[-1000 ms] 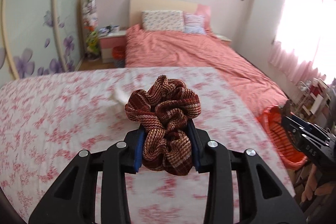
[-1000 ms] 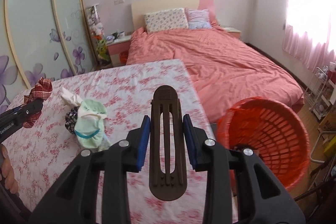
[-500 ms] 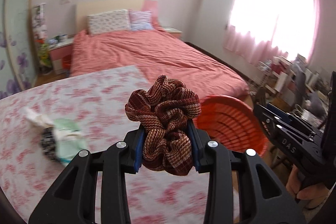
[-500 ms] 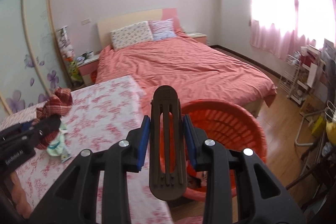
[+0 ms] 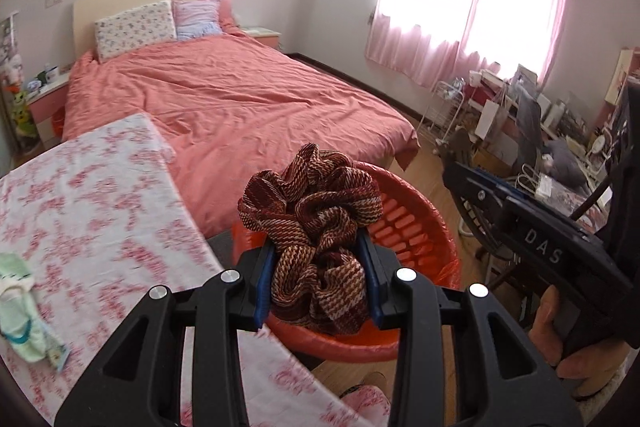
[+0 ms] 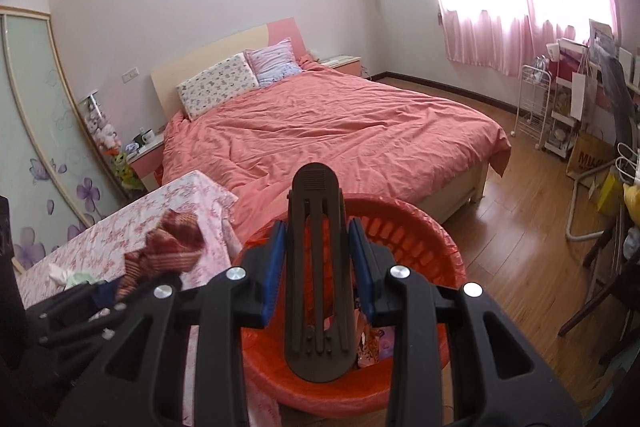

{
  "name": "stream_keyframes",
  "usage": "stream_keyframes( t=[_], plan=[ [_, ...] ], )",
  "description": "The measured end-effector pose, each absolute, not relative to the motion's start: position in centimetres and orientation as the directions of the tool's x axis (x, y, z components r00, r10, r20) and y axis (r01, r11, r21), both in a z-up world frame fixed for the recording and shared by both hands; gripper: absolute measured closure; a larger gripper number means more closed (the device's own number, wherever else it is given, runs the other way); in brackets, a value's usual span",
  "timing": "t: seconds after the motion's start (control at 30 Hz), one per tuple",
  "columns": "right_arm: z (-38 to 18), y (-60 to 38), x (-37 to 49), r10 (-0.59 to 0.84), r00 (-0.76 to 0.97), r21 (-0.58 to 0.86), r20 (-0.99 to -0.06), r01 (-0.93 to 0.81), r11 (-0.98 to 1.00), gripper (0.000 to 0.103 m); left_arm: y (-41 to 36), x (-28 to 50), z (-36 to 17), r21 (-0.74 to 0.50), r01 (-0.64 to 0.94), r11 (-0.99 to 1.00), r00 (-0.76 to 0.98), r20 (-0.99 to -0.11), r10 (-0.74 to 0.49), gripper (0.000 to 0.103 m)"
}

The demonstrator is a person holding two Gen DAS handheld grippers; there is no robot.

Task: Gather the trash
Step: 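Carry the scrunchie and brown piece over the orange basket and open both tools, then move both open tools back to the bed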

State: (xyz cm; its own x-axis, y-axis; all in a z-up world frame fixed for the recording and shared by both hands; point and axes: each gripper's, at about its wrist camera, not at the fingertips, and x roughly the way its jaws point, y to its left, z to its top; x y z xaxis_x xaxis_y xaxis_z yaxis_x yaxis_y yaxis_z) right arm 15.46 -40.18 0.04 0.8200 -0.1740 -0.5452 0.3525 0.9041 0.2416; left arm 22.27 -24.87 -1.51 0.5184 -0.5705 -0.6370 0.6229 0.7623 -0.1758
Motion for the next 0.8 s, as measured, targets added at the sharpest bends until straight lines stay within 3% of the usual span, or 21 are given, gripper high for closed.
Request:
stream_keyframes(
  t=[0.2, 0.33, 0.63, 0.7, 0.8],
  plan=[
    [-1.7, -42.8, 17.1, -0.166, 0.801, 0.269, -0.576, 0.378, 0.886, 0.070, -26.7, 23.4, -3.4, -0.177, 0.603, 0.778, 0.490, -0.687, -0.536, 0.048],
    [-3.5, -43.8, 18.0, -0.157, 0.778, 0.283, -0.608, 0.398, 0.873, 0.051, -25.7, 24.0, -4.3, -0.199, 0.575, 0.794, 0.477, -0.707, -0.523, 0.037],
    [-3.8, -39.8, 18.3, -0.205, 0.732, 0.180, -0.650, 0.411, 0.894, 0.022, -21.5, 23.2, -4.1, -0.129, 0.490, 0.862, 0.559, -0.712, -0.424, 0.035],
    [-3.7, -38.5, 18.7, -0.194, 0.728, 0.156, -0.657, 0.384, 0.910, 0.018, -20.0, 23.2, -3.9, -0.106, 0.465, 0.879, 0.583, -0.710, -0.394, 0.028],
    [-3.7, -35.1, 19.4, -0.203, 0.715, 0.085, -0.669, 0.345, 0.935, 0.006, -16.4, 22.3, -3.5, -0.076, 0.414, 0.907, 0.629, -0.697, -0.345, 0.026]
  ],
)
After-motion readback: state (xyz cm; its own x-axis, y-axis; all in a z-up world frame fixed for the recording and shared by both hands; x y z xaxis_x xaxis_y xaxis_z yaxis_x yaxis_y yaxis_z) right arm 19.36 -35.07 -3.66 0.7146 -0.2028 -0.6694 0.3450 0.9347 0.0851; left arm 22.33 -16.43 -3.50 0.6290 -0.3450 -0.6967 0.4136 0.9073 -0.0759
